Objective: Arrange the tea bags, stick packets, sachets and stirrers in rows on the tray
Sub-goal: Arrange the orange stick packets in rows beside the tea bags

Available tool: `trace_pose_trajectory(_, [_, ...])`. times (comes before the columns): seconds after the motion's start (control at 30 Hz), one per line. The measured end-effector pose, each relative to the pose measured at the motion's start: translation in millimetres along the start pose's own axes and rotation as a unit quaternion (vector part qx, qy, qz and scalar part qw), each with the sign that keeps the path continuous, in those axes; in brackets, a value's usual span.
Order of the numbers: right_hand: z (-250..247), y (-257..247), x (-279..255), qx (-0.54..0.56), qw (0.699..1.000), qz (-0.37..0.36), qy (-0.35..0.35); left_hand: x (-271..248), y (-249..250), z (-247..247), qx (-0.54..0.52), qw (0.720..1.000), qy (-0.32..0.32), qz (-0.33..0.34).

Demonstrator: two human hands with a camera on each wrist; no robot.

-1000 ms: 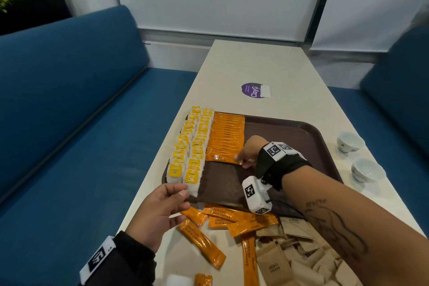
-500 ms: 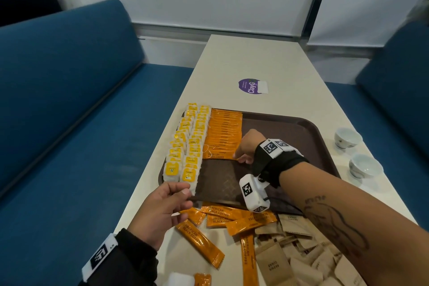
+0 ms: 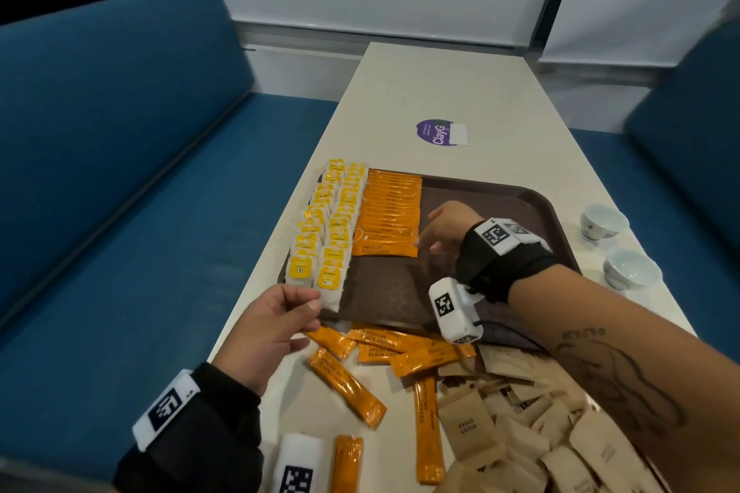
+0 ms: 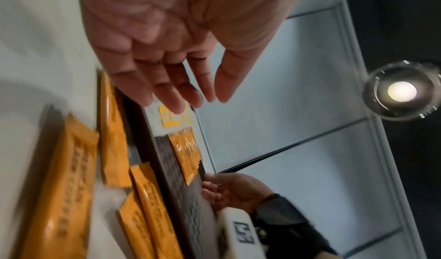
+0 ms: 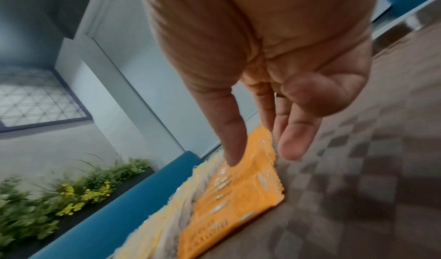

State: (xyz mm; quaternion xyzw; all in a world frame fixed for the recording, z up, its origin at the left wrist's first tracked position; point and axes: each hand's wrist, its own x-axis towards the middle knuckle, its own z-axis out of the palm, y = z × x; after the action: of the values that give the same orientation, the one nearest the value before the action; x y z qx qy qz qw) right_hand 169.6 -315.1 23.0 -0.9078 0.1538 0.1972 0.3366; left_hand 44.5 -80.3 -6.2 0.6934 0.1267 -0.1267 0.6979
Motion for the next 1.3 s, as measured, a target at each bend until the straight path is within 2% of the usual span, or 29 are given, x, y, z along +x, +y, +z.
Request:
trace_pose_trajectory(0.1, [-11,7,-32,0.032,0.995,-0.092,0.001,-3,0,-7,0.126,0.99,-0.006,0.067])
trace_pose_trajectory(0.2, [-14,17,-70,-0.074,0.977,-0.195,-0.039,-12,-1,-10,0.253,0.962,-0.039,0.1])
trace_pose_trajectory(0.27, [-9,26,-94,-0.155,0.956,-0.239,-0.064,-22,-2,-7,0.347,0.928,-0.082,0.104])
trace_pose_trajectory(0.33, [3,32,-118,-0.254,0.922,-0.273,-0.101,-33,-4,-1,0.428,0.887,-0.142,0.099])
trace_pose_trajectory(0.4, [18,33,-136,-0.392,0.851,-0.324,-0.129,-44,-6,7,0.493,0.838,-0.207,0.106])
trace_pose_trajectory(0.43, [26,33,-142,-0.441,0.814,-0.353,-0.139,-48,-7,12,0.527,0.807,-0.239,0.117])
trace_pose_trajectory(0.5, [40,33,-149,-0.488,0.763,-0.395,-0.154,-55,-8,19,0.596,0.732,-0.294,0.152])
trace_pose_trajectory(0.57, [54,34,-150,-0.514,0.732,-0.415,-0.165,-60,-10,24,0.643,0.67,-0.322,0.183])
trace_pose_trajectory(0.7, [76,31,-148,-0.549,0.718,-0.39,-0.178,-68,-16,26,0.692,0.605,-0.338,0.204])
trace_pose_trajectory(0.83, [86,27,-149,-0.599,0.665,-0.409,-0.178,-66,-20,27,0.745,0.534,-0.338,0.212])
trace_pose_trajectory(0.9, [89,24,-150,-0.606,0.665,-0.399,-0.178,-65,-22,27,0.753,0.524,-0.332,0.219])
trace_pose_trajectory(0.93, [89,23,-151,-0.593,0.677,-0.4,-0.171,-64,-22,28,0.754,0.525,-0.328,0.22])
trace_pose_trajectory(0.97, [87,22,-150,-0.563,0.703,-0.403,-0.163,-64,-22,28,0.754,0.53,-0.324,0.215])
trace_pose_trajectory(1.0, [83,21,-150,-0.515,0.741,-0.403,-0.156,-64,-22,27,0.751,0.537,-0.323,0.207])
trace_pose_trajectory(1.07, [69,18,-150,-0.401,0.818,-0.39,-0.133,-64,-22,26,0.738,0.563,-0.324,0.182])
trace_pose_trajectory(1.13, [52,12,-151,-0.313,0.868,-0.373,-0.094,-62,-23,24,0.717,0.595,-0.323,0.165])
trace_pose_trajectory(1.2, [36,9,-149,-0.272,0.895,-0.35,-0.052,-57,-19,20,0.692,0.634,-0.306,0.161])
trace_pose_trajectory(1.3, [20,11,-143,-0.292,0.904,-0.311,-0.011,-41,-3,13,0.662,0.689,-0.241,0.17])
